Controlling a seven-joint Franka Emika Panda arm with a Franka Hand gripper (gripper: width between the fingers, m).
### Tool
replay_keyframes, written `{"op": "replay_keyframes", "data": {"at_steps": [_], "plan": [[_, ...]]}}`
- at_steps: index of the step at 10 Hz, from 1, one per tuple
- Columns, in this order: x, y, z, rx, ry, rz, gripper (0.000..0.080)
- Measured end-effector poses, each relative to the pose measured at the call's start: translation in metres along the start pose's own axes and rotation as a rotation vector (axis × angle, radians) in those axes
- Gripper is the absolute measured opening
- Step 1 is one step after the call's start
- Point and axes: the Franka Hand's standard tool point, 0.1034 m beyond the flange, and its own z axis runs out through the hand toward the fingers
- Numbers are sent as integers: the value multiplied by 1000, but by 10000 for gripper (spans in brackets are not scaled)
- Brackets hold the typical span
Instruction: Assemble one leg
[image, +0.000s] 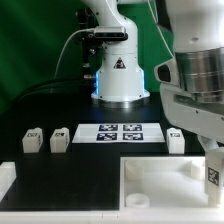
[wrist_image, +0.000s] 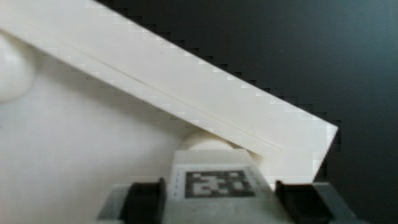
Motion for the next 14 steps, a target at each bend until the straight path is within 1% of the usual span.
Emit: {"op": "replay_keyframes", "data": {"at_steps": [2,4,5,6,7,8,9,11,13,14], "plan": [[1,-2,1,36,-35,273,295],[0,-2,1,35,-36,290,295],[0,-2,1,35,-35,251,370],[-2,-1,2,31,-31,208,370],[-7,-1,4,27,-24,49,552],[-7,-2,4,31,-12,-123,637],[-7,-2,1,11,0,-302,637],[-6,-2,2,9,3,-465,646],[-1,-1,1,3,10,-713,649],[10,3,0,-20,28,-882,649]]}}
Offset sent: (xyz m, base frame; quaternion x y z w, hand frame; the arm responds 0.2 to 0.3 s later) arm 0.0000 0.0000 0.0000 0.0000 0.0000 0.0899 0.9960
